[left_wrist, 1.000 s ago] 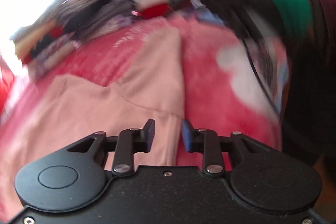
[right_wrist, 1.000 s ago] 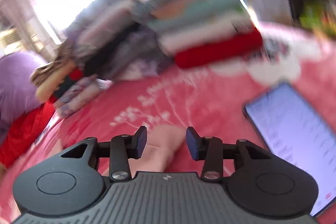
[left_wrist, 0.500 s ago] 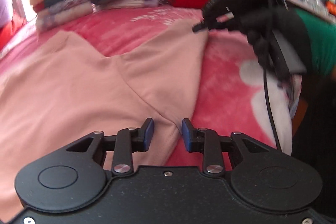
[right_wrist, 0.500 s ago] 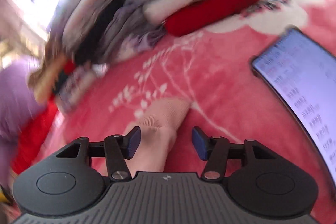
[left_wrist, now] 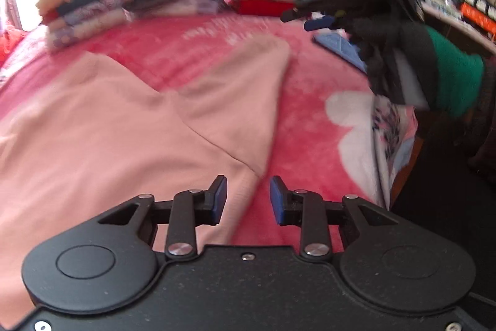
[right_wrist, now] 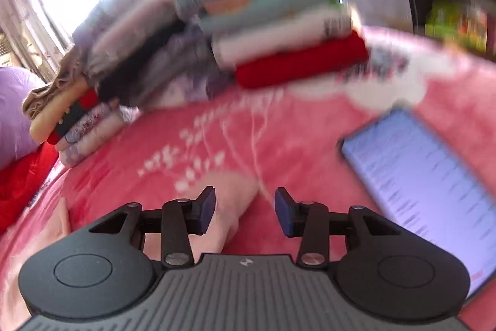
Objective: Fold clothes
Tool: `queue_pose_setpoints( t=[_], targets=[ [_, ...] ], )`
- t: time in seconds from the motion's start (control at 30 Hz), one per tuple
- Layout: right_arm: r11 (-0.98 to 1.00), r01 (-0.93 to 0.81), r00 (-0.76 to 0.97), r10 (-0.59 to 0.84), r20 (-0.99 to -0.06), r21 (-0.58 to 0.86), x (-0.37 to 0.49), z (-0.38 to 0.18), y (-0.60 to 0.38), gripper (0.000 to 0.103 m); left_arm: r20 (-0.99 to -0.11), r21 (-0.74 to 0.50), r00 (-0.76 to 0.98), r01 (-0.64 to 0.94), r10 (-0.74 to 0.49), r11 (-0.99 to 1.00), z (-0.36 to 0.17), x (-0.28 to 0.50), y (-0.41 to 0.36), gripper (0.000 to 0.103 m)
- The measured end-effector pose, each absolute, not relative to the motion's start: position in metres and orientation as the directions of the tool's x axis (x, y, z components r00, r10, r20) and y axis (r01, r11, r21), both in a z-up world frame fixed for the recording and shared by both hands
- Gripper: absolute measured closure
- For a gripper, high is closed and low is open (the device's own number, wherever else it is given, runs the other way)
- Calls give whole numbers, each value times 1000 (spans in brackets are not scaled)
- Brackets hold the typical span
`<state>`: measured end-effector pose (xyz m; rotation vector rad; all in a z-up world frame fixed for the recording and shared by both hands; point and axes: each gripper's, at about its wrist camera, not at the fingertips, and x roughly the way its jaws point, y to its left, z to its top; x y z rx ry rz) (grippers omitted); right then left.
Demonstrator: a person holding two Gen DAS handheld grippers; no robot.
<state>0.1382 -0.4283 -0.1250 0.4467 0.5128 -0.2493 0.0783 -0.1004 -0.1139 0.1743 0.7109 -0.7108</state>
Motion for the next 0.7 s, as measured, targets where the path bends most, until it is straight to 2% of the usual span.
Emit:
queue_pose_setpoints(
  t=[0.03, 0.13, 0.27, 0.33, 0.5, 0.6, 0.67, 0.7],
  targets=[
    [893, 288, 868, -91, -489, 346, 131, -117, -422, 58, -639, -103, 575, 595, -512, 797, -109, 83, -85, 75],
    [922, 71, 891, 113, -440, 381, 117, -105, -389, 60, -606, -150, 686, 397, -402, 905, -99, 93, -33, 75],
    [896, -256, 786, 411, -462, 363, 107, -107, -313, 78, -615, -285, 737, 125, -281, 950, -98, 96, 41, 75],
    [870, -334, 735, 482, -477, 363, 100, -109, -286, 82, -624, -298, 740, 72, -251, 952, -99, 88, 58, 75],
    [853, -411, 656, 522, -545, 322, 78, -122, -248, 83, -642, -214, 725, 145, -251, 966, -103, 54, 48, 75],
    [819, -453, 611, 572, -548, 352, 63, -125, -233, 83, -638, -45, 732, 275, -240, 960, -102, 33, 28, 74],
    [805, -549, 599, 567, -565, 225, 40, -122, -206, 80, -624, 49, 733, 383, -271, 922, -103, 15, 20, 56],
    [790, -596, 597, 557, -577, 146, 28, -120, -193, 72, -620, 101, 731, 436, -286, 894, -104, 6, 16, 49]
  ],
)
